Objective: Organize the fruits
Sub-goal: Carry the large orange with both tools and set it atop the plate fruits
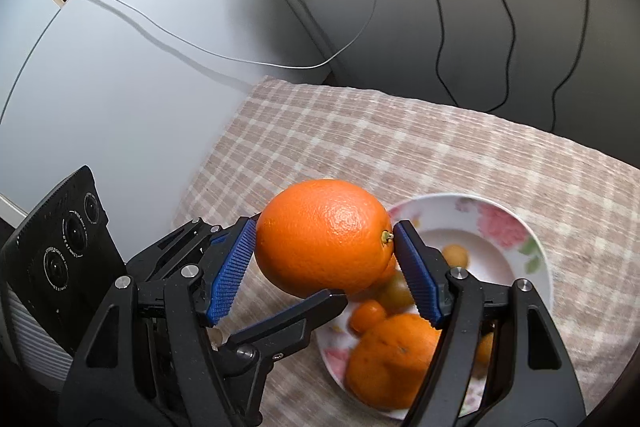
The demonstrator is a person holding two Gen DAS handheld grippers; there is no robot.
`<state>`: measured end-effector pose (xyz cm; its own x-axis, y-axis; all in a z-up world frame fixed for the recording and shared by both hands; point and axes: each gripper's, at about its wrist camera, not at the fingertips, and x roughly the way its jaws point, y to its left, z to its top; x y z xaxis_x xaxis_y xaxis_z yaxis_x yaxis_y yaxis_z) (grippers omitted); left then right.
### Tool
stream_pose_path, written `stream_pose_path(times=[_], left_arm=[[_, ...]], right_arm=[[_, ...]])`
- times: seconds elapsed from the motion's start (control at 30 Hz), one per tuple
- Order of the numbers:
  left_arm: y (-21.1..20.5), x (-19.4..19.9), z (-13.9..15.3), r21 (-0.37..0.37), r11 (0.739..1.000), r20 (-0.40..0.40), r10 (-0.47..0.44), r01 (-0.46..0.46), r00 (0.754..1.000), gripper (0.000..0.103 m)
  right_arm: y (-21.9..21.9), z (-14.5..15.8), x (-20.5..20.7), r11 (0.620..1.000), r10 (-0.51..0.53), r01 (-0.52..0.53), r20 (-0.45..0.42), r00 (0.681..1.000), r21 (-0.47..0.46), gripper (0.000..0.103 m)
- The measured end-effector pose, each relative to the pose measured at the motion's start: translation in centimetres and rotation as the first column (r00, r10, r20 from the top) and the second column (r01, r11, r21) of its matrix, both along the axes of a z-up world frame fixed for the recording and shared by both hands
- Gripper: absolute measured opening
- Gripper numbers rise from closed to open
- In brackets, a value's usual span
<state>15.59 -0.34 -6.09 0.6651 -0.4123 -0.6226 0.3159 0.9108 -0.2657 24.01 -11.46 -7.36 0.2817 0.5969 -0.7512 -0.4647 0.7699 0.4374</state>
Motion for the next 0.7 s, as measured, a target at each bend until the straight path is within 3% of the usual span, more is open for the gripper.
stream_pose_path(times=[0.7], left_arm=[[-4.8,-0.2,-0.9,0.074,0.994,-0.026,-0.084,0.086,0.996,0.07]], right_arm=[[-4.8,-1.6,-0.7,0.998,-0.063,0.063,-0.043,0.997,-0.009,0.074]])
